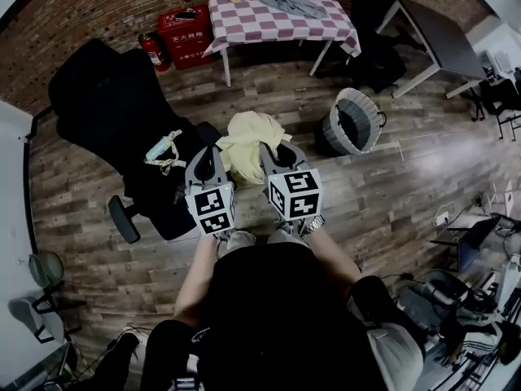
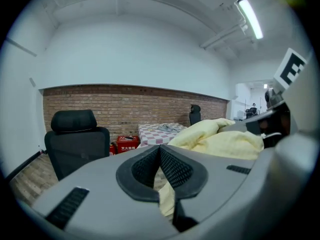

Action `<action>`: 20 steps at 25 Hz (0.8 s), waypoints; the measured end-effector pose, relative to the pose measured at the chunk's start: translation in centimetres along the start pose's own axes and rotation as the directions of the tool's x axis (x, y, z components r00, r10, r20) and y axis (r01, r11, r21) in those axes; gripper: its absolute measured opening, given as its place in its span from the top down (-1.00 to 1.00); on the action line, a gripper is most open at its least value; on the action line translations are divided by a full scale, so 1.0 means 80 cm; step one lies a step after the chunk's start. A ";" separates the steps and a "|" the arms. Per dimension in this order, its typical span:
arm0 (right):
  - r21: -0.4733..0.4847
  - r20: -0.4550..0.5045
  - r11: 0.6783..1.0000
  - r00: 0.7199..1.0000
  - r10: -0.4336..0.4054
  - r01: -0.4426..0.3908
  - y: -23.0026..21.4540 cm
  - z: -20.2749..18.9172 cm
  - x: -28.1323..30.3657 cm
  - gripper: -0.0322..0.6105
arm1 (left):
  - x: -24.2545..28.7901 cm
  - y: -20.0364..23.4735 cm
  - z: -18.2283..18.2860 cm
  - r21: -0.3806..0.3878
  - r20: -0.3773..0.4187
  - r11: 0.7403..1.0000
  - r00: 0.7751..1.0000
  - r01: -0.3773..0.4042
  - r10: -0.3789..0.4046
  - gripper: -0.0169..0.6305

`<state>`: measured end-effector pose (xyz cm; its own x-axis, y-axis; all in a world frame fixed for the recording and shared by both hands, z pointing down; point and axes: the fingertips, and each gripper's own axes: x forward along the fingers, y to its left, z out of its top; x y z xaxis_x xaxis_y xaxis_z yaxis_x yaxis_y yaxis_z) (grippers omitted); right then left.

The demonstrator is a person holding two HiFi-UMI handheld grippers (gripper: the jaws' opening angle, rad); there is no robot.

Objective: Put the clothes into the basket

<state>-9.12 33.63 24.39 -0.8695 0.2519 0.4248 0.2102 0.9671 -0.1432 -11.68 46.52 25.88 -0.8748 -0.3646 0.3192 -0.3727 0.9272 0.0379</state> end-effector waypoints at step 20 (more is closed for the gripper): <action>0.117 0.011 0.953 0.959 -0.283 0.280 -0.279 -0.070 -0.235 0.68 | 0.010 -0.364 -0.005 0.112 -0.027 0.949 0.955 0.296 -0.295 0.91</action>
<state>5.03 7.54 24.63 -0.8983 -0.0326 0.4382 -0.0952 0.9880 -0.1217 -1.43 19.27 25.45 -0.7173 -0.6192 0.3195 -0.6471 0.7620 0.0242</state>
